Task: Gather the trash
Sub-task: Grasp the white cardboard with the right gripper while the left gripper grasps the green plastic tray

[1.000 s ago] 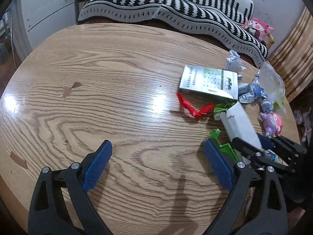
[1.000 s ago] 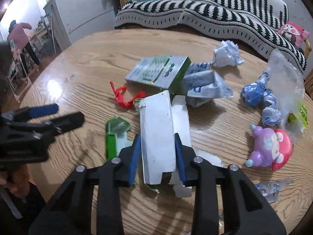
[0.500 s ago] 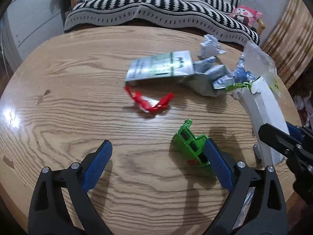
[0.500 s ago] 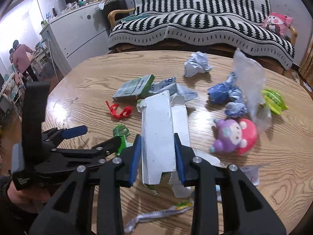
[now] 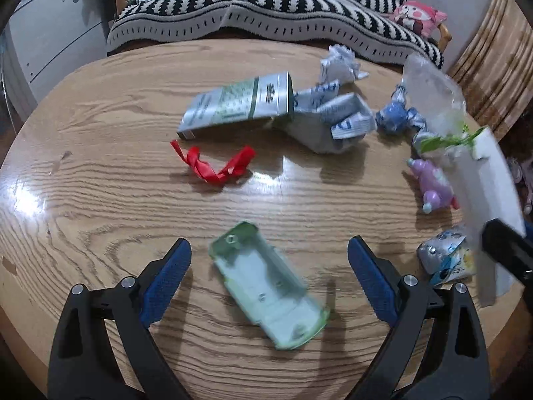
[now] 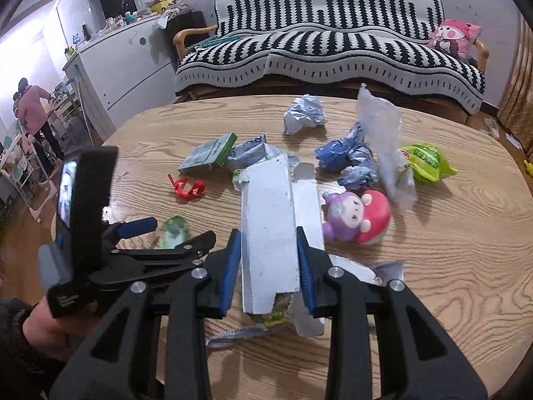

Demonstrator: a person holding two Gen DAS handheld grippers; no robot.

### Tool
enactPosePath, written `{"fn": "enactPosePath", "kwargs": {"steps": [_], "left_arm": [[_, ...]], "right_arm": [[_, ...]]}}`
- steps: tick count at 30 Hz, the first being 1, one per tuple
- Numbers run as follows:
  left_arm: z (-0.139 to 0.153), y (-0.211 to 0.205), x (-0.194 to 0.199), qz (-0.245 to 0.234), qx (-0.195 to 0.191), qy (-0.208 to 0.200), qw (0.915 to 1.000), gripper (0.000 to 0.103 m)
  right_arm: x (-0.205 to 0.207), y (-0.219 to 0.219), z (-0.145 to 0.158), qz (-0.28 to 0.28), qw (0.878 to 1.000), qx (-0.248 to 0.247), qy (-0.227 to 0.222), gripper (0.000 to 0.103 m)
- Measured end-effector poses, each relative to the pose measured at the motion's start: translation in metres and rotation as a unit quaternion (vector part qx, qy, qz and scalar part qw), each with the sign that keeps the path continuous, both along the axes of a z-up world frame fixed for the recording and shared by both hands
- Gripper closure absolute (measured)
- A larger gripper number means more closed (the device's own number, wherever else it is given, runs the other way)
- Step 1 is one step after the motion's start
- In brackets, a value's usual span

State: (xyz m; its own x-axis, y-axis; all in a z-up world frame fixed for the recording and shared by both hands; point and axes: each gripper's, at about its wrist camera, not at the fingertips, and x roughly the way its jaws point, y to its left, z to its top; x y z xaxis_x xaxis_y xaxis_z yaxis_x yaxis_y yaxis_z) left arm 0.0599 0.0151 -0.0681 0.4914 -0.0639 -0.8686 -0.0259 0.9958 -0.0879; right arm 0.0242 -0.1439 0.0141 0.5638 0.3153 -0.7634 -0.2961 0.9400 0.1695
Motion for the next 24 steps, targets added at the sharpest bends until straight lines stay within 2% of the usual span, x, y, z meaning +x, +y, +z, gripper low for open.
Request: {"fn": "enactPosePath", "kwargs": {"steps": [3,4,5,7,9,13,16,20,24], "left_arm": [[-0.006,0.0,-0.001,0.002,0.01,0.009,0.9999,0.016],[-0.008,0.0,-0.001,0.003,0.014,0.013,0.9998,0.026],[-0.01,0.0,-0.002,0.006,0.018,0.013,0.9997,0.032],[-0.007,-0.001,-0.005,0.004,0.029,0.004,0.9996,0.053],[-0.006,-0.002,-0.006,-0.008,0.007,0.012,0.9999,0.054],[0.009,-0.014,-0.011,-0.017,0.025,-0.016,0.9994,0.054],[0.026,-0.029,-0.015,-0.031,0.02,-0.04,0.9985,0.054],[0.047,-0.06,-0.023,-0.062,0.019,-0.072,0.9953,0.054],[0.061,-0.112,-0.035,-0.116,-0.003,-0.091,0.9891,0.054]], "right_arm": [[-0.005,-0.006,0.003,-0.005,1.0,0.0,-0.003,0.071],[-0.005,-0.008,0.003,-0.006,1.0,0.0,-0.004,0.071],[-0.008,-0.011,0.004,-0.009,1.0,0.0,-0.005,0.071],[-0.01,-0.017,0.006,-0.013,1.0,0.001,-0.007,0.071],[-0.013,-0.024,0.008,-0.019,1.0,0.002,-0.009,0.071],[-0.022,-0.045,0.014,-0.039,0.999,0.004,-0.014,0.071],[-0.031,-0.062,0.019,-0.059,0.998,0.004,-0.018,0.071],[-0.047,-0.108,0.023,-0.107,0.994,0.008,-0.019,0.071],[-0.07,-0.166,0.02,-0.161,0.987,0.011,-0.014,0.071]]}}
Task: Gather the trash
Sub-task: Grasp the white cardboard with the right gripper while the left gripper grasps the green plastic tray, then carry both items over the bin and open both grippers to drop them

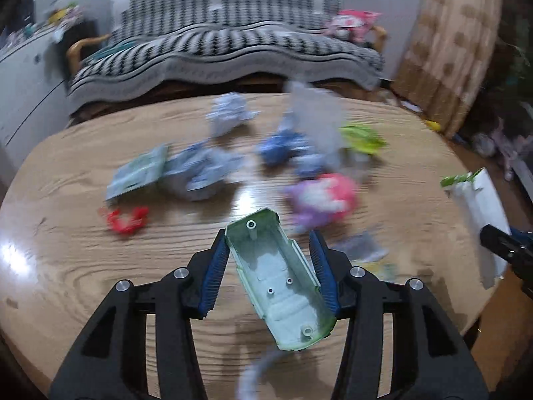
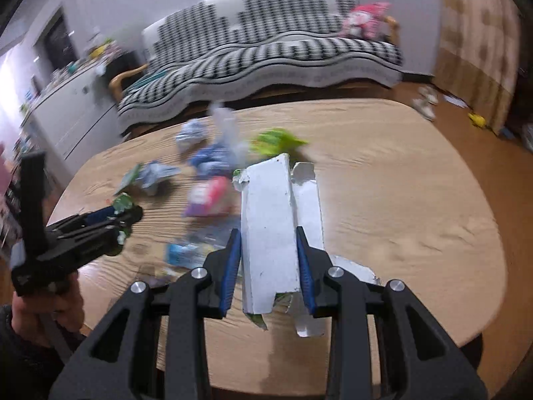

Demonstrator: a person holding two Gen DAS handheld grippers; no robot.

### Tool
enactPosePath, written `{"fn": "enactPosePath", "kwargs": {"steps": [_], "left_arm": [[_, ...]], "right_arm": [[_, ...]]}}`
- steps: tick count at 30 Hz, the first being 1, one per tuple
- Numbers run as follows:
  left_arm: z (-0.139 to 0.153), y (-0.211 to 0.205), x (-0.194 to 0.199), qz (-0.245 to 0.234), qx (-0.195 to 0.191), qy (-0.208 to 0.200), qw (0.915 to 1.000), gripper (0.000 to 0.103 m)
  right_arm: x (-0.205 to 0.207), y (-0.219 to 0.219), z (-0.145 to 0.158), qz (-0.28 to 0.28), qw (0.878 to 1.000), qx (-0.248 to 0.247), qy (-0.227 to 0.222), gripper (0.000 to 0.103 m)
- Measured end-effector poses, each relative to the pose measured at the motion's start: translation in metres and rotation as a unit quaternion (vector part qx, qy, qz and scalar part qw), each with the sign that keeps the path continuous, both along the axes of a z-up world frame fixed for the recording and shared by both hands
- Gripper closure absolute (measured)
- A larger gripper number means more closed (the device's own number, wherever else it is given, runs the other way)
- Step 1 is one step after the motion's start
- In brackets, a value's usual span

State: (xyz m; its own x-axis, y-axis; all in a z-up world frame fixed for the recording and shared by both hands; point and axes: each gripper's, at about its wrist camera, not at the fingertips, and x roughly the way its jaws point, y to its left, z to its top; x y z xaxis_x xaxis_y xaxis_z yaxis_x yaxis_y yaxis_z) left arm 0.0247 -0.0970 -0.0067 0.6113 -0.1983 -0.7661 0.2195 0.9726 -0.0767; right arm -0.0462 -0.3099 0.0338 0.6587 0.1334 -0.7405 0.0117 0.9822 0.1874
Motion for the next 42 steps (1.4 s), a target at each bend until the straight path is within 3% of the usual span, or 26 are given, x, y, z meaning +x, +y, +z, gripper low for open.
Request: {"fn": "enactPosePath", "kwargs": {"steps": [7,13,20,26,34,38,42], "left_arm": [[0.013,-0.12,-0.04,-0.131,-0.012,-0.03,0.9908,0.054],[0.006,-0.225,-0.089,-0.24,-0.016,-0.044,0.9696,0.054],[-0.013,-0.314,-0.133,-0.334,-0.022,-0.036,0.9418,0.054],[-0.033,-0.349,-0.15,-0.374,-0.01,-0.027,0.927,0.054],[-0.045,-0.367,-0.155,-0.384,-0.005,-0.012,0.9234,0.054],[-0.048,-0.373,-0.156,-0.39,-0.007,-0.008,0.9209,0.054],[-0.053,-0.378,-0.157,-0.392,-0.008,0.0,0.92,0.054]], "right_arm": [[-0.071,-0.119,-0.008,-0.122,0.992,0.006,0.003,0.071],[-0.134,-0.205,-0.025,-0.214,0.977,0.011,0.013,0.071],[-0.185,-0.279,-0.064,-0.293,0.951,0.051,0.082,0.071],[-0.21,-0.312,-0.097,-0.316,0.935,0.101,0.123,0.071],[-0.223,-0.319,-0.102,-0.324,0.932,0.103,0.124,0.069],[-0.226,-0.318,-0.096,-0.329,0.932,0.102,0.108,0.042],[-0.228,-0.321,-0.09,-0.337,0.931,0.102,0.096,0.042]]}}
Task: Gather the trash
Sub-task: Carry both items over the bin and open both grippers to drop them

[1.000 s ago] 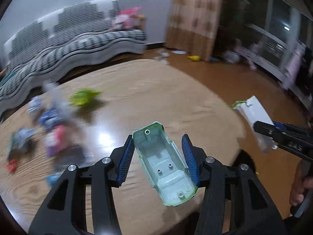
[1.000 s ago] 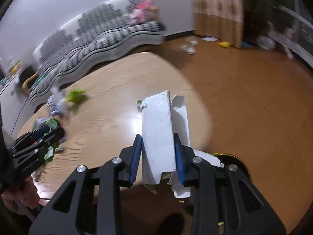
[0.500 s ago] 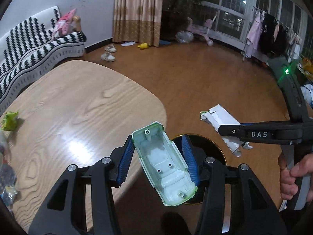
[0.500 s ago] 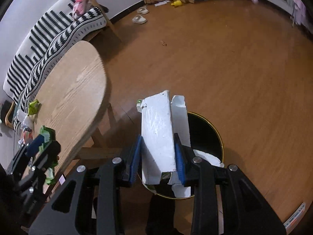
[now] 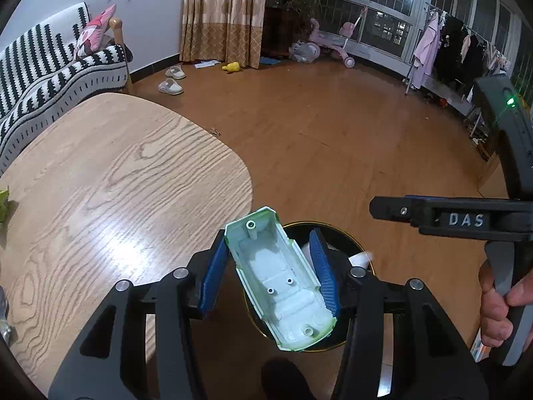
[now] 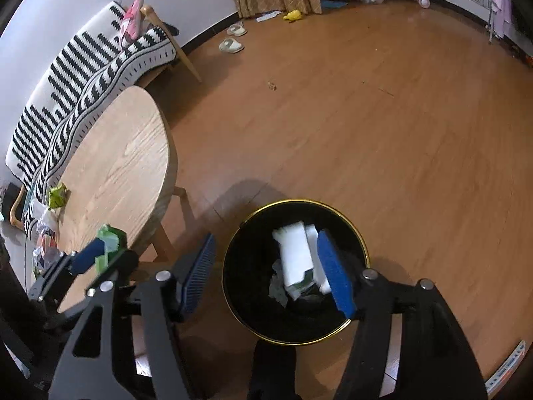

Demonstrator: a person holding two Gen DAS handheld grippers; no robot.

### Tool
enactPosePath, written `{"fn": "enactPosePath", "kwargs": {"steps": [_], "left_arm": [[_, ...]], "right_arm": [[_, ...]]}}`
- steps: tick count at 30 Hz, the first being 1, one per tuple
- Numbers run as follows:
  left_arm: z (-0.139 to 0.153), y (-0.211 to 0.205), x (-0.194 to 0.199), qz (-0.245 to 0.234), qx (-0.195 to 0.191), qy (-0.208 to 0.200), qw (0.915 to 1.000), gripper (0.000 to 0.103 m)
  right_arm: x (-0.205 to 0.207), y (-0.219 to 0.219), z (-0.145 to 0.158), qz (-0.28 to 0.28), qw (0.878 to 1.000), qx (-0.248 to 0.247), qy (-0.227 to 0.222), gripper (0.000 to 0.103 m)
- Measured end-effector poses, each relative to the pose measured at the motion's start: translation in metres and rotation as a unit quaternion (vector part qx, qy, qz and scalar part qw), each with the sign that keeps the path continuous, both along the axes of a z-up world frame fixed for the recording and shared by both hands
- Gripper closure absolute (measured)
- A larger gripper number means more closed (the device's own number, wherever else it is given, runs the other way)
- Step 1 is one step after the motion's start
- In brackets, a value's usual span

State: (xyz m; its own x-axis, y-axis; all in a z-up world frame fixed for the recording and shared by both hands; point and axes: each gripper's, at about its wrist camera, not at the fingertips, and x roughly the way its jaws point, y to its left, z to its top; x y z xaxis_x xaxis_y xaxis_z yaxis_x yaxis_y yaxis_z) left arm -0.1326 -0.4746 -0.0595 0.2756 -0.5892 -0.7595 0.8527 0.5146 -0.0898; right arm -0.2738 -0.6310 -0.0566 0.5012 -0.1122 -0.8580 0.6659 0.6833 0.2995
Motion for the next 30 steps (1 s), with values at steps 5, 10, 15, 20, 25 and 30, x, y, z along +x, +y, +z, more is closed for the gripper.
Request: {"fn": "enactPosePath", "kwargs": {"steps": [5,10,15,20,25,30], "left_arm": [[-0.006,-0.01,-0.002,-0.01,0.004,0.012,0.9999,0.054],[-0.017,-0.024,-0.008,-0.035,-0.004,0.048,0.9982,0.051],[-0.02,-0.032,-0.009,-0.041,-0.019,0.064,0.9969,0.021],[-0.014,-0.02,0.0,-0.024,-0.018,0.065,0.9974,0.021],[0.003,0.019,0.018,0.01,-0.023,0.048,0.9985,0.015],[0.024,0.078,0.051,0.071,-0.029,0.028,0.9967,0.012]], "right_arm": [[-0.008,-0.006,0.004,-0.015,1.0,-0.006,-0.009,0.041],[-0.016,-0.011,0.011,-0.037,0.999,-0.021,-0.018,0.038],[-0.024,-0.017,0.016,-0.055,0.998,-0.029,-0.028,0.035],[-0.016,-0.014,0.02,-0.049,0.998,-0.03,-0.03,0.035],[0.02,0.018,0.035,-0.002,0.998,-0.047,-0.037,0.032],[0.076,0.071,0.047,0.066,0.995,-0.062,-0.043,0.031]]}}
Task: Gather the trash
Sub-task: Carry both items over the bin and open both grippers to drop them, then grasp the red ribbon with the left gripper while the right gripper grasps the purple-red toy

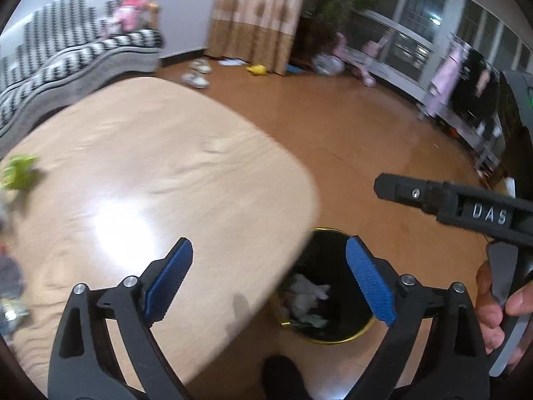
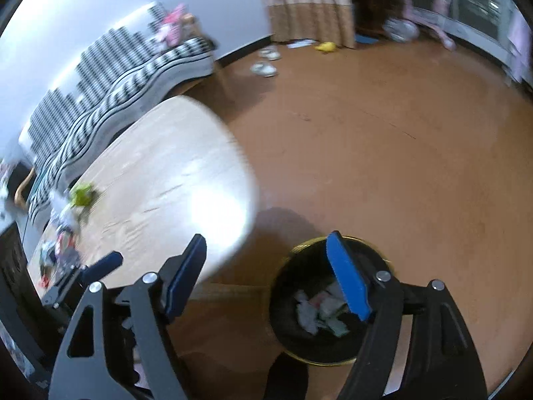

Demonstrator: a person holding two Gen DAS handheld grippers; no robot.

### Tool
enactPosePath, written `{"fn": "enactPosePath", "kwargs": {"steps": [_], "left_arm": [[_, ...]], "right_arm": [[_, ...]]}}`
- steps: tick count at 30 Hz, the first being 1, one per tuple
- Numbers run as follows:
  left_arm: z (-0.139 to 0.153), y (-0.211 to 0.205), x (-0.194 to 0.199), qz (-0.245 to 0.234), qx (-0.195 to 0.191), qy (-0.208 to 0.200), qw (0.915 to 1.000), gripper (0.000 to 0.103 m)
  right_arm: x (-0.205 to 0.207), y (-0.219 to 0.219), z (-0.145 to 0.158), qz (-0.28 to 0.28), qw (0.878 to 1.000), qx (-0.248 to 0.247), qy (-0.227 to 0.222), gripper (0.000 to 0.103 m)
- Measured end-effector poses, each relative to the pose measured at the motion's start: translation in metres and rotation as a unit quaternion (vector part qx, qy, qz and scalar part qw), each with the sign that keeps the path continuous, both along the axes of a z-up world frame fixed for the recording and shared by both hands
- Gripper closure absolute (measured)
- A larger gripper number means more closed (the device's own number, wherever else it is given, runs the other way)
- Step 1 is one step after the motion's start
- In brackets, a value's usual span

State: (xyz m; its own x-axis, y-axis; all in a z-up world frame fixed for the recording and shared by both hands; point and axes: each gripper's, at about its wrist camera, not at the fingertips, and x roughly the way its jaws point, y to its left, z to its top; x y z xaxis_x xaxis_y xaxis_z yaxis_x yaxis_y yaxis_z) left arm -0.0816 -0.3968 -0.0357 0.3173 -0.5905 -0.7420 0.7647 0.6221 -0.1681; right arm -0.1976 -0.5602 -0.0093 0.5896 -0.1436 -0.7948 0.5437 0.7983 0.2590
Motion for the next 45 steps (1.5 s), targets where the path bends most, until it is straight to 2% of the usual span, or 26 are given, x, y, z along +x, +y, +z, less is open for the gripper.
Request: {"fn": "enactPosePath", "kwargs": {"steps": [5,8,14,20,24,29,34,40,45], "left_arm": [[0.017,0.084,0.039,0.081,0.003,-0.023,0.9965,0.012],[0.024,0.143,0.066,0.139,0.012,-0.038,0.9894,0.012],[0.024,0.27,0.109,0.254,0.04,-0.055,0.9649,0.012],[0.028,0.367,0.131,0.327,0.033,-0.041,0.9437,0.012],[0.025,0.41,0.135,0.356,0.033,-0.037,0.9331,0.012],[0.019,0.451,0.142,0.386,0.033,-0.022,0.9218,0.012],[0.015,0.471,0.147,0.397,0.033,-0.02,0.9172,0.012],[-0.002,0.484,0.157,0.397,0.052,-0.011,0.9164,0.012],[-0.023,0.478,0.174,0.39,0.066,-0.001,0.9184,0.012]], "right_arm": [[0.065,0.07,0.013,0.079,0.997,-0.012,-0.007,0.03],[0.102,0.118,0.019,0.127,0.992,-0.02,-0.011,0.03],[0.17,0.223,0.027,0.218,0.975,-0.029,-0.018,0.03],[0.221,0.314,0.025,0.285,0.958,-0.032,-0.023,0.03],[0.241,0.36,0.018,0.321,0.946,-0.038,-0.02,0.03],[0.259,0.4,0.01,0.351,0.935,-0.049,-0.018,0.03],[0.267,0.408,0.005,0.356,0.933,-0.046,-0.016,0.03],[0.274,0.411,0.002,0.36,0.932,-0.041,-0.014,0.03],[0.279,0.409,0.0,0.368,0.929,-0.04,-0.01,0.03]]}}
